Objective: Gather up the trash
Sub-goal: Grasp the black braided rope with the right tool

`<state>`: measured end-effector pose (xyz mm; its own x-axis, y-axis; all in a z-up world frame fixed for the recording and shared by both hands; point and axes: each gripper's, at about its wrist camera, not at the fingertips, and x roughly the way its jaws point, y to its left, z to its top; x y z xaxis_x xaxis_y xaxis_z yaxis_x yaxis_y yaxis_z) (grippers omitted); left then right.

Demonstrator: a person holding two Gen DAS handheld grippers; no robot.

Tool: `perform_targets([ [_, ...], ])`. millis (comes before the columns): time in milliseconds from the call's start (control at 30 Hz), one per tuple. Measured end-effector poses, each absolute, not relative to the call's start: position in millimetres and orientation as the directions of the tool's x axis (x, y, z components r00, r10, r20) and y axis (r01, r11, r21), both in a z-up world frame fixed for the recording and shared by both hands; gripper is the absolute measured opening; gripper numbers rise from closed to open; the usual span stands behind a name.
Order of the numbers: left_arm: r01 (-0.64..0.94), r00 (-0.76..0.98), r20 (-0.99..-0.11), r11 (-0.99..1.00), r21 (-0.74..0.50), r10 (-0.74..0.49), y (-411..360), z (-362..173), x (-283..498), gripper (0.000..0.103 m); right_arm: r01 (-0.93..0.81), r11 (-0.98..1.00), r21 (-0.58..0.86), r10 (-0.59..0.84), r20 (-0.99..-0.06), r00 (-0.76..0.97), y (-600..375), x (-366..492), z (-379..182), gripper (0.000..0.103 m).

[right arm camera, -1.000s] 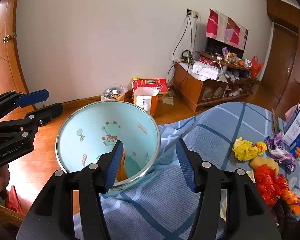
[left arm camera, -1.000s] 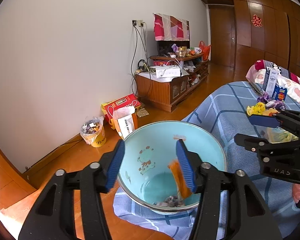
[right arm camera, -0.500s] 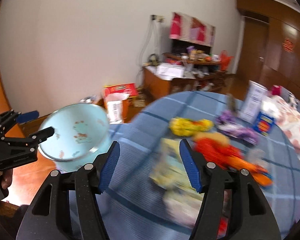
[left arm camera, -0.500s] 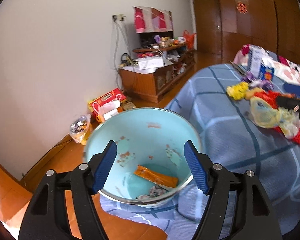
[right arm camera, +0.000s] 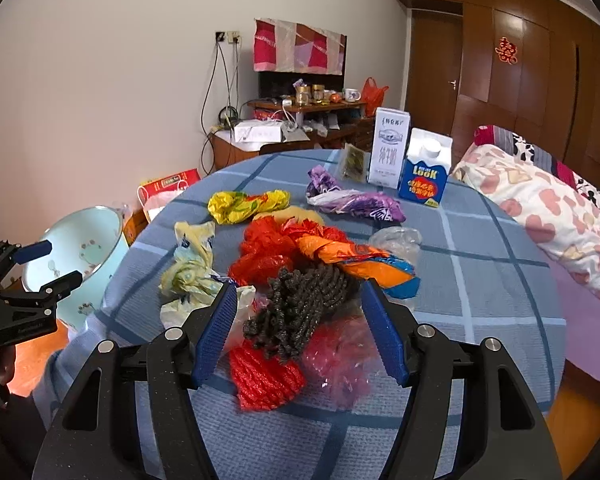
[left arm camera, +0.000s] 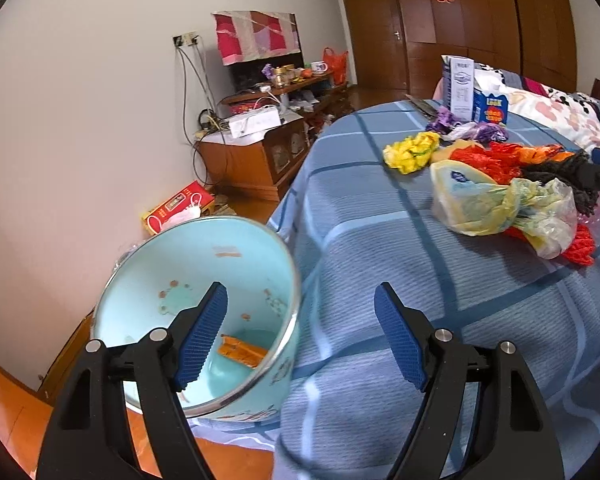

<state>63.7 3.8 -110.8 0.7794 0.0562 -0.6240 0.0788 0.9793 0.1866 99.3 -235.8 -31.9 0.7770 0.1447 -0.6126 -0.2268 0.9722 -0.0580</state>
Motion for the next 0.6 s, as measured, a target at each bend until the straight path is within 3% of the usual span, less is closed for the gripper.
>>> perform_targets([
  [67,0.082,0.781,-0.622,0.979,0.187,0.054,1,-110,65,0.075,-0.222,0.972,-0.077,0.127,-0.623,0.772,-235,104,-37,0.058],
  [200,0.08,0.785,-0.618,0.98,0.185,0.053,1,-107,66,0.075,-0.225,0.972,-0.072,0.12,-0.67,0.732,-236,115,-50,0.033],
  [300,0.077,0.785,-0.618,0.98,0.181,0.053,2,-105,68,0.075,-0.24,0.969,-0.056,0.14,-0.678,0.722,-239,113,-52,0.021],
  [600,0.102,0.795,-0.606,0.981,0.167,0.02,-8,-95,70,0.075,-0.26,0.966,-0.012,0.2,-0.604,0.771,-245,94,-18,0.015],
])
